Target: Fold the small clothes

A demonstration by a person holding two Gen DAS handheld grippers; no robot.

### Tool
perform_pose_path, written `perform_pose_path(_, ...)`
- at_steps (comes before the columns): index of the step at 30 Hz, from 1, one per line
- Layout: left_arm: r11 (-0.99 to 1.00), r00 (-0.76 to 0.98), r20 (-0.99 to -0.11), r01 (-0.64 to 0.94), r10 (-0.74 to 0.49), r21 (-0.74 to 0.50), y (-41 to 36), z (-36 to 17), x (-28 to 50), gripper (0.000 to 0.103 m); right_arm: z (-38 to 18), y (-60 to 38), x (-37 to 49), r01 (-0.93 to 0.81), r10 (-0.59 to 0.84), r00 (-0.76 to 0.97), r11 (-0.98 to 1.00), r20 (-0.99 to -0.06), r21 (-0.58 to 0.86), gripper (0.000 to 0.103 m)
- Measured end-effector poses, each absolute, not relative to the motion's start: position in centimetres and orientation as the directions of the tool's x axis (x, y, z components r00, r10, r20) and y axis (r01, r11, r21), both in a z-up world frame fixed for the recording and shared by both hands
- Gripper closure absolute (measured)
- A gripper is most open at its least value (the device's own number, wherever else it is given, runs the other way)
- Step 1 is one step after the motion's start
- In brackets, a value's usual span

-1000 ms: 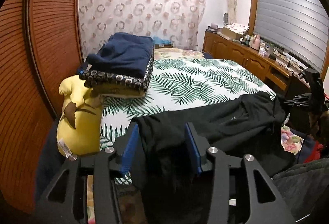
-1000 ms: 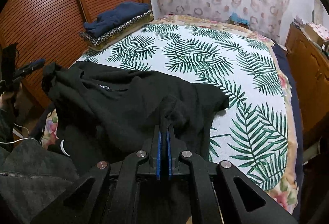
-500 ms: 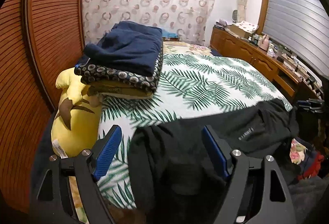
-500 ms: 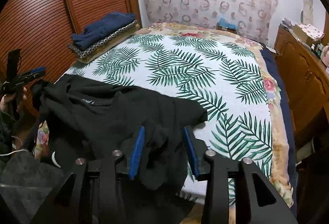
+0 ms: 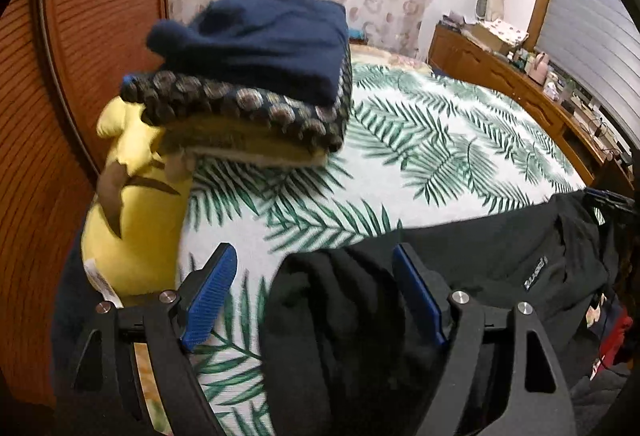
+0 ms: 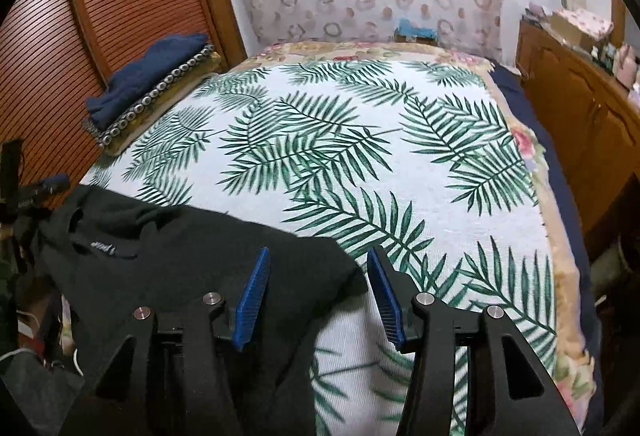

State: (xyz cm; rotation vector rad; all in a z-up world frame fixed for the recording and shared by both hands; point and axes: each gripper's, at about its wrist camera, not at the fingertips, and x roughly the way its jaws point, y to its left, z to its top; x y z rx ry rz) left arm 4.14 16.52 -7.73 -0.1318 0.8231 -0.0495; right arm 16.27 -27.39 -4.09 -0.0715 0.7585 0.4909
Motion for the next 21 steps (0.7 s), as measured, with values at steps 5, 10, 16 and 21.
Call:
perform_pose_path(5,0.991,0.655,-0.749,0.001,-0.102,-0.134,15.8,-8.8,4.4,0.023,-5.4,-26.5,17.5,-0.445,0.396,0.597,0.887,-0.698,0.123,0.047)
perform_pose_path(10,0.991,0.632,-0.768,0.006,-0.107,-0.133,15.4,-10.0,4.7,0.022,-5.8,-25.4,17.1,-0.467,0.388,0.602,0.88,-0.698,0.086,0.047)
perform_pose_path(16,0.992,0.636,-0.765,0.008,-0.102,-0.126,15.3,-10.0,4.8,0.022,-6.2,-24.6,17.1,-0.488,0.389,0.597,0.87,-0.701,0.067,0.047)
perform_pose_path(21,0.987,0.647,-0.751,0.015,-0.132,-0.16,15.6,-9.9,4.6,0.038,-6.4,-23.8,16.5,-0.521,0.404,0.585,0.852,-0.703,0.056,0.066)
